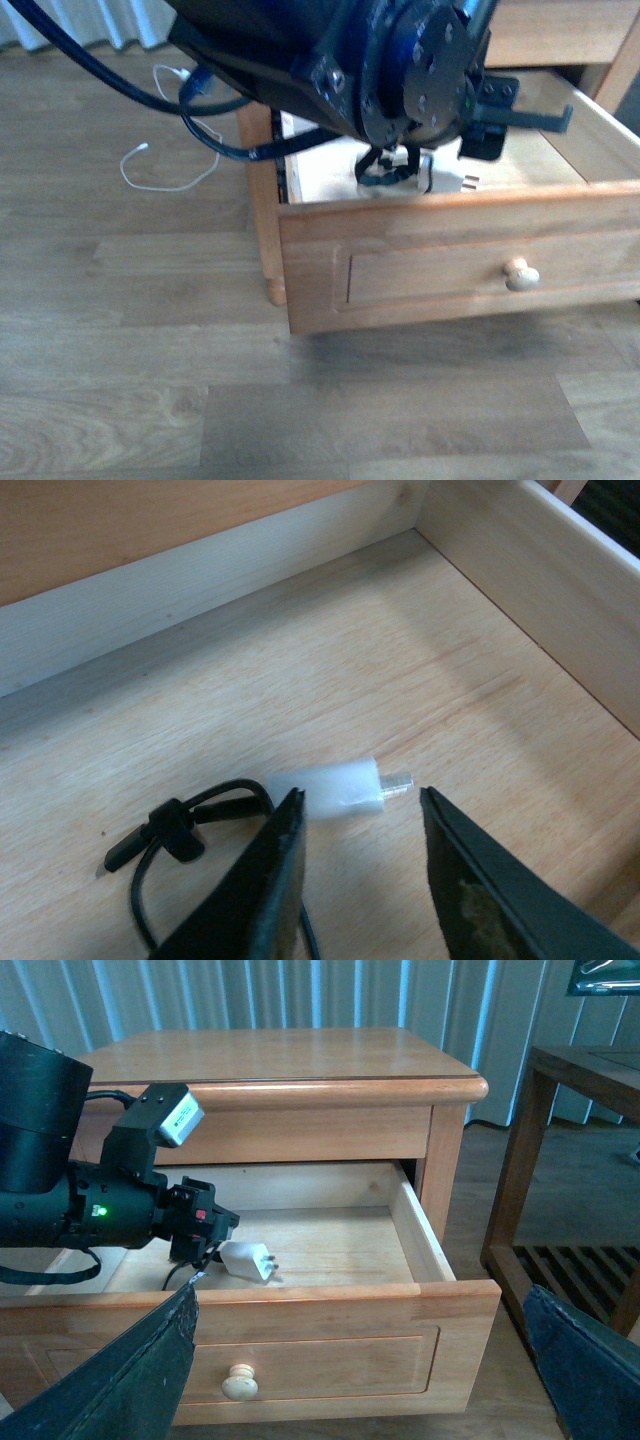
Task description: Put charger into drawer
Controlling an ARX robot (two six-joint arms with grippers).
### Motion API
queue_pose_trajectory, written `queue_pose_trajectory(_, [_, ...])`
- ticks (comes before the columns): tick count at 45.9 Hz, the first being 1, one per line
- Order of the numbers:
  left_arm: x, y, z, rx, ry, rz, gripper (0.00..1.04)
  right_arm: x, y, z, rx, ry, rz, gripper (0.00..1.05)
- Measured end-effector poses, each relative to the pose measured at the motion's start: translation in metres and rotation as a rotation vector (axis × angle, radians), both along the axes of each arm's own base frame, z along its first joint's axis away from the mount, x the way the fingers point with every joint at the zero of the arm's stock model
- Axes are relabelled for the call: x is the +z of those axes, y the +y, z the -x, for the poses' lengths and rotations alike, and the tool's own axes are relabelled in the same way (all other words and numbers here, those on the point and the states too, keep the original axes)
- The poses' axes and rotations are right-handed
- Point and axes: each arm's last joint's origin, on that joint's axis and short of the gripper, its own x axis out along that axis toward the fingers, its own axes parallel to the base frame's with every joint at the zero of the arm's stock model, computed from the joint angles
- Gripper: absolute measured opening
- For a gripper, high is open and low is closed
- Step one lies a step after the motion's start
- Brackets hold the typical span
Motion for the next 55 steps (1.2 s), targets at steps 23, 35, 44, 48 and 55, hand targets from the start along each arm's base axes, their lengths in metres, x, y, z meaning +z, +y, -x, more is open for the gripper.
queue_pose_trajectory(23, [0.12, 0.085, 0.052, 0.244, -0.285, 0.053, 0.98, 0.0, 0.0, 0.0, 0.0, 0.0, 0.0, 0.96])
queue_pose_trajectory(35, [0.174, 0.177, 0.121, 0.534, -0.457, 0.075, 0.99, 0.0, 0.0, 0.0, 0.0, 0.0, 0.0, 0.96])
queue_pose_trajectory(44, [0.159, 0.245, 0.205, 0.773, -0.477, 0.055, 0.99, 0.0, 0.0, 0.0, 0.0, 0.0, 0.0, 0.96])
queue_pose_trajectory(48, [0.141, 0.262, 0.238, 0.842, -0.452, 0.061, 0.99, 0.0, 0.0, 0.0, 0.0, 0.0, 0.0, 0.96])
queue_pose_trajectory(55, [0.111, 0.281, 0.269, 0.948, -0.427, 0.103, 0.99, 0.0, 0.0, 0.0, 0.0, 0.0, 0.0, 0.96])
